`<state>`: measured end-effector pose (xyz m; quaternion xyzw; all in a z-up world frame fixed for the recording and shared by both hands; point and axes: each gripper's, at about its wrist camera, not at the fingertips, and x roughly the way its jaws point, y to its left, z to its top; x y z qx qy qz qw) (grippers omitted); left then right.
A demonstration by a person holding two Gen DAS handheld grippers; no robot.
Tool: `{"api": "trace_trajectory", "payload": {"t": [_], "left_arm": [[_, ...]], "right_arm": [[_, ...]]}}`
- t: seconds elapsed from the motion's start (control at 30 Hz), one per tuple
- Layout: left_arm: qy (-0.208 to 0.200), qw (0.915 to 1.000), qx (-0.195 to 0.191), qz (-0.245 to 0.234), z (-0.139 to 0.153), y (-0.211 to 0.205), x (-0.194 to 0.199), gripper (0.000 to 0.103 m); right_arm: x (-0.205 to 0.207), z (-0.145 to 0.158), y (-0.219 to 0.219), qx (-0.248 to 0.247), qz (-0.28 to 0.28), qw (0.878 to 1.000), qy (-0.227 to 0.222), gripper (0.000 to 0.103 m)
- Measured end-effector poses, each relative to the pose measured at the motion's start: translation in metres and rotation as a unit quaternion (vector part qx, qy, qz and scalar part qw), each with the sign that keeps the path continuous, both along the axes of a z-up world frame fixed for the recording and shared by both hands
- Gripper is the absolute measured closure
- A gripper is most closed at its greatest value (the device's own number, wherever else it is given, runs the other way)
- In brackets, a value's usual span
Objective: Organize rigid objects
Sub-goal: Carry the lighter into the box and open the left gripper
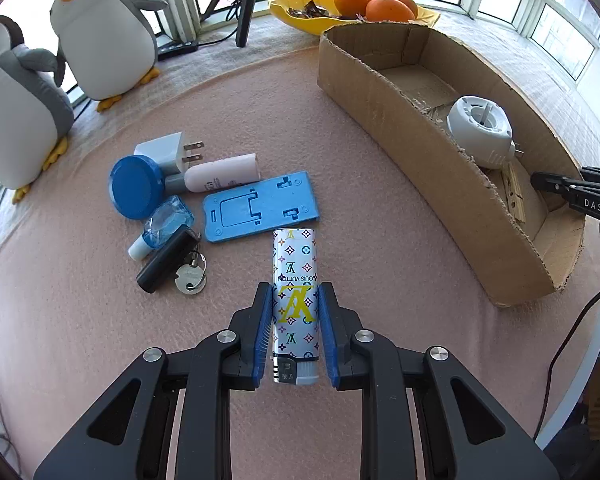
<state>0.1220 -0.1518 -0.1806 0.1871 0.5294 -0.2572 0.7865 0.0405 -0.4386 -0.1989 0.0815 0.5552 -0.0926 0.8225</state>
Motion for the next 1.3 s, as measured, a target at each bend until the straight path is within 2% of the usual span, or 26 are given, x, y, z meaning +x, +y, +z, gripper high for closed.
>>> {"api": "trace_trajectory", "payload": {"t": [0.47, 0.9, 1.3], "left_arm": [[-0.02, 0.9985, -0.044, -0.027, 0.041, -0.038, 0.008, 0.082], [-0.03, 0.9958, -0.073, -0.047, 0.064, -0.096, 0.038, 0.082], [-0.021, 0.9959, -0.054, -0.069, 0.042, -0.153, 0.052, 0.082]], "right_arm": [[0.0, 0.0, 0.001, -0.001, 0.001, 1.0, 0.0, 0.087], [0.001, 0.0, 0.001, -0.002, 0.002, 1.0, 0.001, 0.087], [0.002, 0.001, 0.002, -0.001, 0.001, 1.0, 0.0, 0.087]]}}
